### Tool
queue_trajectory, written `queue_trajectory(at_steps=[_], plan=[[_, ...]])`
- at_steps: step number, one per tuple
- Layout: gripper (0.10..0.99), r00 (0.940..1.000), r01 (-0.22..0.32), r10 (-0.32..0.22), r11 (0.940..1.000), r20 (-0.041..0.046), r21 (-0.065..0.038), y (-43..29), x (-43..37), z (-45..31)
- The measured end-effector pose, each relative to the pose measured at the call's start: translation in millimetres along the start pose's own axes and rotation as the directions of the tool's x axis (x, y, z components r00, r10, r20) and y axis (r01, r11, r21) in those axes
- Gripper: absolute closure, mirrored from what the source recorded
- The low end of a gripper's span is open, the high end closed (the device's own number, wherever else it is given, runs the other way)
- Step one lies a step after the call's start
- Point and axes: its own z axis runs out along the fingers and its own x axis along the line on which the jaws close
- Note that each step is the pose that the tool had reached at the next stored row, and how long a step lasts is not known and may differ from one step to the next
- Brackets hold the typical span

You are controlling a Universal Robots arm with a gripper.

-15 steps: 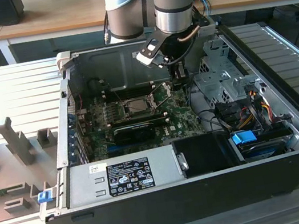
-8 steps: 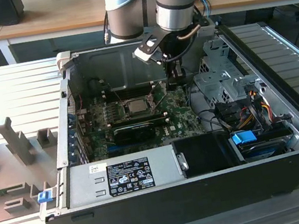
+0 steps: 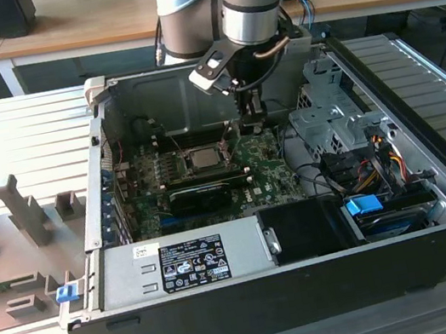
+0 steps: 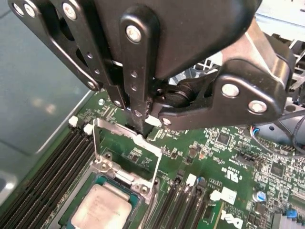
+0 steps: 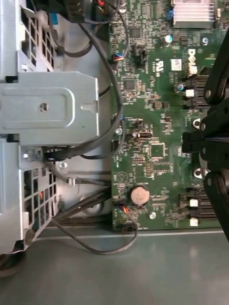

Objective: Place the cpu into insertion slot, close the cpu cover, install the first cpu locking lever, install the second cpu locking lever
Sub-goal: 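Close the cpu cover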

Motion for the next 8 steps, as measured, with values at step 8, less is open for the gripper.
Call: queue_trajectory(at_steps=[8], plan=[[0.980, 1.0000, 0.001, -0.001, 1.0000, 0.0000, -0.003, -16.3, -0.4, 0.6]])
